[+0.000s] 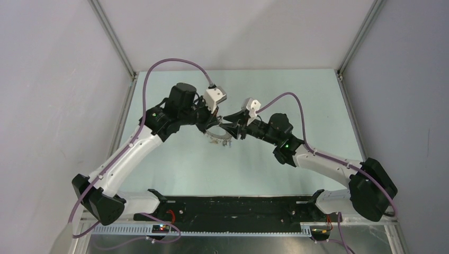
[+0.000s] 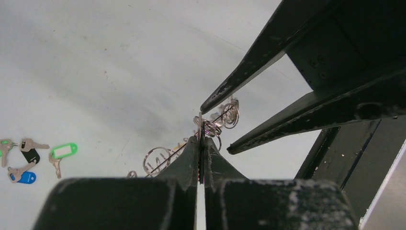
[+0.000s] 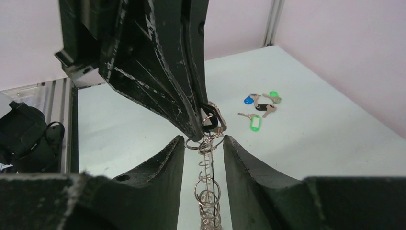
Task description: Remove the keys from the keyring
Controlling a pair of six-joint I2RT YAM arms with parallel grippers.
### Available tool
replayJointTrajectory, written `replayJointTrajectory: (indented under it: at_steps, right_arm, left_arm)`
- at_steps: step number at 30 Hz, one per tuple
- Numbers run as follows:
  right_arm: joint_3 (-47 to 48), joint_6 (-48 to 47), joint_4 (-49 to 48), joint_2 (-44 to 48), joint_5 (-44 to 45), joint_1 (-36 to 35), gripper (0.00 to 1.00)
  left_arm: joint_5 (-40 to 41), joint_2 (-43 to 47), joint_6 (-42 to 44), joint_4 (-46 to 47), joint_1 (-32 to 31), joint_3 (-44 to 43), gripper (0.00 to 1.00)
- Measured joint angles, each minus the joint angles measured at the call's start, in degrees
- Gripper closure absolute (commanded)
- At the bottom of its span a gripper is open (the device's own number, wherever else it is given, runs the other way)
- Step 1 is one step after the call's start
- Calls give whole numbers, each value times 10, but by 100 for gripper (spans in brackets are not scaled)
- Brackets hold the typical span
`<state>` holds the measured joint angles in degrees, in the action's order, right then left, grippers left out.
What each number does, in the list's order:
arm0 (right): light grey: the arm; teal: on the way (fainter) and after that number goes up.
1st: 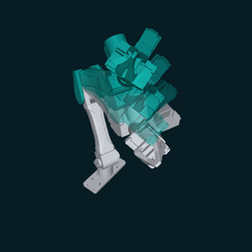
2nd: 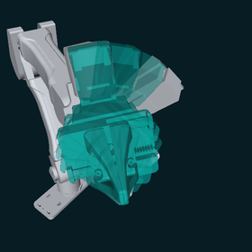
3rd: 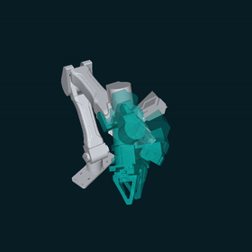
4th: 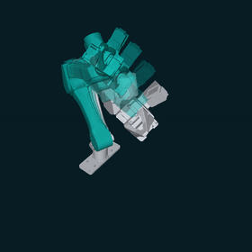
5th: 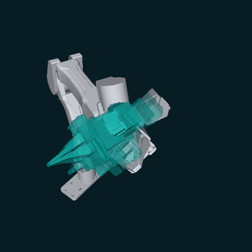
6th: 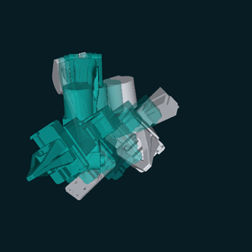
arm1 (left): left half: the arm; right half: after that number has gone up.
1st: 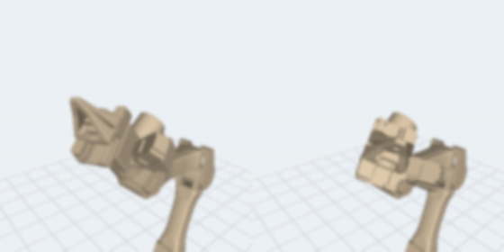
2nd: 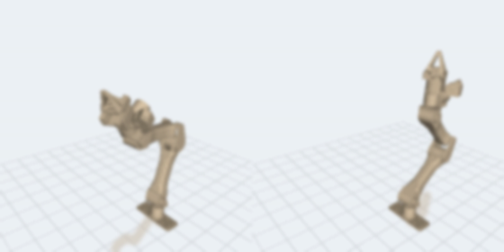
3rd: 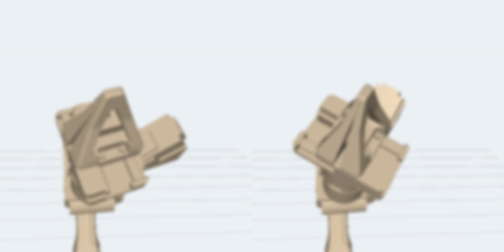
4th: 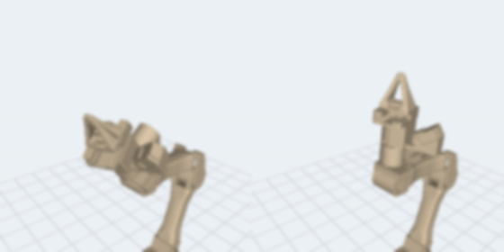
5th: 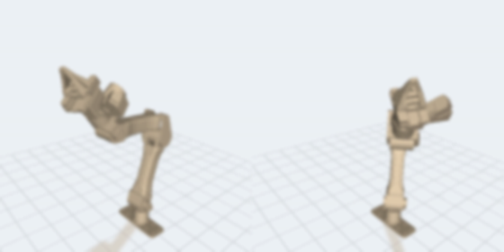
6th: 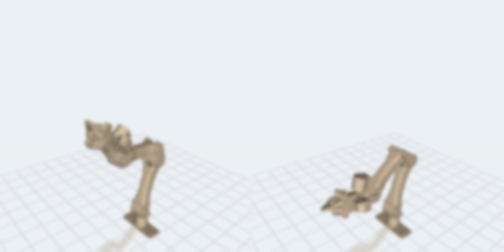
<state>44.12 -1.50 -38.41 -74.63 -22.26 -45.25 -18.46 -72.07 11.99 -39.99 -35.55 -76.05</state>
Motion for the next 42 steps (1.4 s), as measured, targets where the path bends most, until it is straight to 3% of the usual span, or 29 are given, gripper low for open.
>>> replayJointTrajectory:
  at_steps: [4,6,11,12,25,31,37,42]
  right_arm:
    - [12,-12,28,-8,25,-14,62]
    - [19,-20,41,-10,41,-23,69]
    - [23,-28,49,-10,69,-31,98]
    - [23,-31,50,-10,74,-32,100]
    - [4,-81,76,38,98,-40,100]
    - [-42,-90,1,73,98,-44,100]
    - [-67,-93,-91,48,90,-56,100]
    - [-75,-91,-113,57,104,-64,100]
  left_arm:
    - [0,8,0,0,0,0,100]
    - [0,10,0,0,0,0,100]
    - [3,10,0,0,1,0,100]
    - [4,10,0,-1,2,0,100]
    - [5,13,-11,-2,4,0,100]
    - [-5,9,-12,-2,7,0,100]
    - [-34,-13,2,1,11,4,100]
    - [-17,-38,-13,1,23,4,100]
